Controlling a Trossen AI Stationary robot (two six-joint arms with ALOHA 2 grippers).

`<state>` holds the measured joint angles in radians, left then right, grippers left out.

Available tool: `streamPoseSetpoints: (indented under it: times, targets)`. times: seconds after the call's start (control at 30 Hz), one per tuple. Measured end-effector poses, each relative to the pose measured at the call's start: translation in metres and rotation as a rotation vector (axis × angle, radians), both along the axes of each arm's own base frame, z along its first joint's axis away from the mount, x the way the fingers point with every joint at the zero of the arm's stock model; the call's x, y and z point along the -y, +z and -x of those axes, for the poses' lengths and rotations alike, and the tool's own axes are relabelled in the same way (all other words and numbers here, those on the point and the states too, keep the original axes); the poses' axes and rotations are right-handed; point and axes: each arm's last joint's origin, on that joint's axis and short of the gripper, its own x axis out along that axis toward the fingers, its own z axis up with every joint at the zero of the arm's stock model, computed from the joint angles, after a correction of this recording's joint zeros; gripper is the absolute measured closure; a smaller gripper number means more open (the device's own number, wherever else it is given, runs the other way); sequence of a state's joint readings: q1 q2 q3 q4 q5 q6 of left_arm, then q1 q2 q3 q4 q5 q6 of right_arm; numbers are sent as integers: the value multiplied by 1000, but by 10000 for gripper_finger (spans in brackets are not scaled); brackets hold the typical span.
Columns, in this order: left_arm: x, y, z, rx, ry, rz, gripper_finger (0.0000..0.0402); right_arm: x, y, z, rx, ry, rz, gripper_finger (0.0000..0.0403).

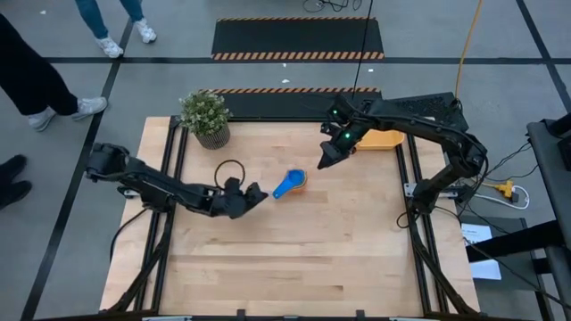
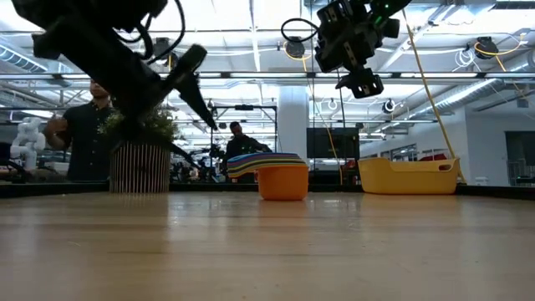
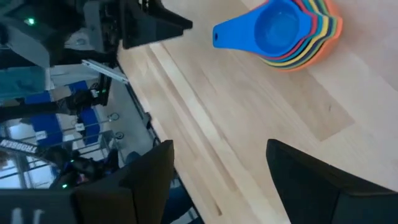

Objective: Nest measuring cups in basket
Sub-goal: Put the nested measuring cups into the yellow bin

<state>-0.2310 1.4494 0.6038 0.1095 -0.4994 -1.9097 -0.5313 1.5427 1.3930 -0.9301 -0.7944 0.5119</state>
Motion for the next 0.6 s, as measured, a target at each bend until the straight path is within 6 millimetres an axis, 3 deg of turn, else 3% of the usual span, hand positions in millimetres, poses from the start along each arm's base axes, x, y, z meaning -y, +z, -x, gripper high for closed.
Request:
streamPoseSetpoints:
  times: [0.3, 0.6]
  targets:
    - [8, -32, -25, 93, 33, 30, 68, -6, 1, -9, 11, -18, 33, 154]
    - [9, -53, -29, 67, 64, -3, 60, -8, 3, -14, 53, 0, 85, 154]
